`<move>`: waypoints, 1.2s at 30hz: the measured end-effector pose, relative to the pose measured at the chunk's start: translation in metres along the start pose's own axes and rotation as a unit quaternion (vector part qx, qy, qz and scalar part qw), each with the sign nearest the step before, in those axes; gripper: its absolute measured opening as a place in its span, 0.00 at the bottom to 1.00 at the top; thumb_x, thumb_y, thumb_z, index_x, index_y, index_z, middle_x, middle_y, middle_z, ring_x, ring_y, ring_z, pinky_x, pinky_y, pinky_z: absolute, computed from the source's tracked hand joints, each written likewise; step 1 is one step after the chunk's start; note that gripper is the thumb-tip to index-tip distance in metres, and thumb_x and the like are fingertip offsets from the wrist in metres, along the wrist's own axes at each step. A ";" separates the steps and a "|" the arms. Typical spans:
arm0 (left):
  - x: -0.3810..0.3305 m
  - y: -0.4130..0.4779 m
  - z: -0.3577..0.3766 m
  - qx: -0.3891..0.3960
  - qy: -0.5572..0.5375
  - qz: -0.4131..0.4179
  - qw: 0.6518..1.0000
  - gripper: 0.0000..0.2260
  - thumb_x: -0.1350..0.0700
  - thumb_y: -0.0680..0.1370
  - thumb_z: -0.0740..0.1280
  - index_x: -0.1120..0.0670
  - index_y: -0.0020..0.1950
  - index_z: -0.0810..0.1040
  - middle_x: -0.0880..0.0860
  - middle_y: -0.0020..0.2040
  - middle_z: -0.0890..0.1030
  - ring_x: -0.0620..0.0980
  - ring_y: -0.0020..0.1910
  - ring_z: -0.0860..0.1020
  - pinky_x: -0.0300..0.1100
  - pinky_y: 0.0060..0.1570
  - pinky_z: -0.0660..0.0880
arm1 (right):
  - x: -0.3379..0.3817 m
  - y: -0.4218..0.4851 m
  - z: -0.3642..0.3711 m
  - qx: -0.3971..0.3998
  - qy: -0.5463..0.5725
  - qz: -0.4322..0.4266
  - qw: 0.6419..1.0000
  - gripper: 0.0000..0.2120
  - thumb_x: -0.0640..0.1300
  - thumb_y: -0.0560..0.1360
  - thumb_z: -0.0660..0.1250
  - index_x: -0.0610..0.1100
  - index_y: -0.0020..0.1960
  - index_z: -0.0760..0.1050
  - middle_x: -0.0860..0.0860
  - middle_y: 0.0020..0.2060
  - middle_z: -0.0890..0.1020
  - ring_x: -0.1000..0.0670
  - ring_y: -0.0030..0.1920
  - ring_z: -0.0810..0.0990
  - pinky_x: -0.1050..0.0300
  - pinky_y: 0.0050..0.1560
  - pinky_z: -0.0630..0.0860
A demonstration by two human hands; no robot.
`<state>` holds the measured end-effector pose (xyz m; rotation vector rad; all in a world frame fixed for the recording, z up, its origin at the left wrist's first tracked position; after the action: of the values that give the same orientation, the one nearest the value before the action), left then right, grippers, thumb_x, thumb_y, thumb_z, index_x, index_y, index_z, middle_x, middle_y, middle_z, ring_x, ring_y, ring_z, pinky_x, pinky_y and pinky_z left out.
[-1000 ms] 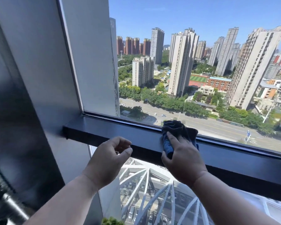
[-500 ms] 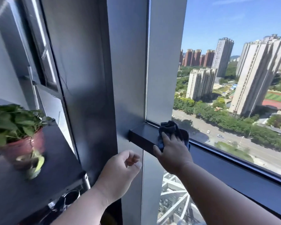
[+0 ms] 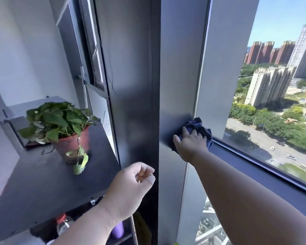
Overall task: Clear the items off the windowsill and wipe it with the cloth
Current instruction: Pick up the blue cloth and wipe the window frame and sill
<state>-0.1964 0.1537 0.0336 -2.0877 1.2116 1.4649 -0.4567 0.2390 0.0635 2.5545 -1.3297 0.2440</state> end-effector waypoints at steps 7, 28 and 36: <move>-0.011 0.005 0.026 0.027 -0.007 0.008 1.000 0.05 0.54 0.80 0.75 0.44 0.51 0.86 0.37 0.49 0.87 0.39 0.51 0.85 0.30 0.51 0.77 | -0.011 -0.015 0.002 0.012 -0.045 -0.043 0.998 0.29 0.57 0.81 0.52 0.48 0.80 0.60 0.36 0.79 0.62 0.34 0.77 0.61 0.36 0.79 0.53; -0.075 0.004 0.137 0.217 -0.040 0.104 0.970 0.02 0.48 0.81 0.72 0.43 0.52 0.84 0.32 0.50 0.85 0.33 0.50 0.82 0.28 0.43 0.76 | -0.136 -0.195 -0.032 -0.106 -0.093 0.030 0.990 0.28 0.59 0.82 0.59 0.55 0.80 0.59 0.43 0.79 0.66 0.39 0.79 0.63 0.41 0.80 0.61; -0.133 -0.029 0.198 0.313 -0.060 0.190 0.929 0.01 0.51 0.80 0.74 0.45 0.50 0.85 0.32 0.48 0.86 0.35 0.47 0.83 0.26 0.39 0.76 | -0.204 -0.310 -0.071 -0.144 -0.069 0.166 0.973 0.29 0.65 0.78 0.60 0.61 0.77 0.61 0.49 0.79 0.68 0.43 0.77 0.67 0.46 0.76 0.63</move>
<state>-0.3111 0.3635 0.0609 -1.3695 1.8095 1.1059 -0.3205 0.5906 0.0331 2.1348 -1.7041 -0.0669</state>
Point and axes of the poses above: each hand's wrist, its own y-axis towards the middle knuckle, its own z-axis out of the palm, x = y × z, the point moved 4 cm from there along y, towards the middle knuckle
